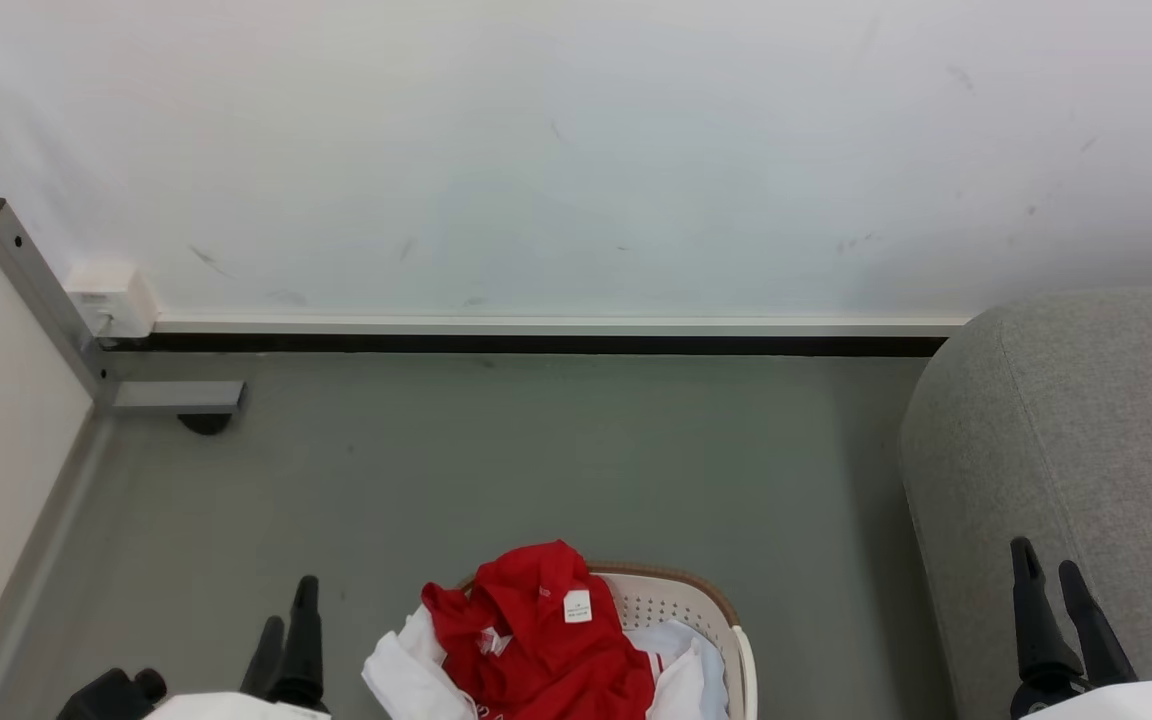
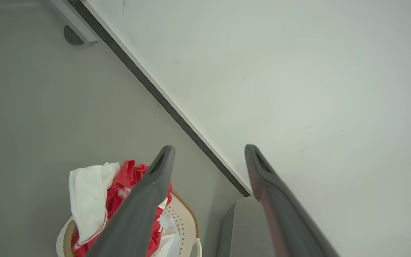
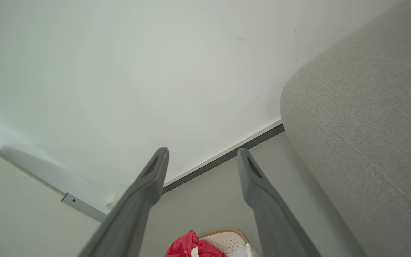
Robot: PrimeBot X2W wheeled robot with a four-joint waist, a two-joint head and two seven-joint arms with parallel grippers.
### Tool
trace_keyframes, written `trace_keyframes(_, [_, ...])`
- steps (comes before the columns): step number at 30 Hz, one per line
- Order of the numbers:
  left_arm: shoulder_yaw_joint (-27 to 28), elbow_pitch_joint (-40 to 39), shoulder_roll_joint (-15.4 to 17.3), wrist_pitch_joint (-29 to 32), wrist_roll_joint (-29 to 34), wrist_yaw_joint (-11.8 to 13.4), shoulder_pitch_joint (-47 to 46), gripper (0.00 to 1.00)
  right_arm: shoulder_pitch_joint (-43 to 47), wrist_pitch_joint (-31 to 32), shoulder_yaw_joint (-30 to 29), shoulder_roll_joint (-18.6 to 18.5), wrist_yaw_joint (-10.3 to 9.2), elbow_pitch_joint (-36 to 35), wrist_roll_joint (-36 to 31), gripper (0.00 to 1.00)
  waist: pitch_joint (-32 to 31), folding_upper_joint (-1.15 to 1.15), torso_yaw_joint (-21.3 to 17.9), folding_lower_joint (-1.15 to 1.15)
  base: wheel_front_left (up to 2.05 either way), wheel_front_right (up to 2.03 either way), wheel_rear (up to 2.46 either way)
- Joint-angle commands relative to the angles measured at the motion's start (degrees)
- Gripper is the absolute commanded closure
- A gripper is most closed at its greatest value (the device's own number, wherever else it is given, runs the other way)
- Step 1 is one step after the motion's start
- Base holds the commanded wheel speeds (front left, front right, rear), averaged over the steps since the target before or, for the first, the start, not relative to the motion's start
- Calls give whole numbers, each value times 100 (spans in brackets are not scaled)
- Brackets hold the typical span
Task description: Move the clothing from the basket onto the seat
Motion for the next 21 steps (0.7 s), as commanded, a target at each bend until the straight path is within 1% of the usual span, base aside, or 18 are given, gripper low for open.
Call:
trace_keyframes(1, [-1,-100,42,-61,188,29,-20,0,-15,-63,10,-56,-4,-103,-181,0,0,0,0,0,0,0,0])
trace_keyframes(10, [-120,-288,123,-231,1046,185,24,0,22,-234,77,-97,-4,-154,-1003,0,-4,0,1,0,0,0,0])
trace_keyframes(21, [-351,-456,278,-433,1932,352,91,0,54,-429,123,-114,-5,-183,-1861,0,-9,0,10,0,0,0,0])
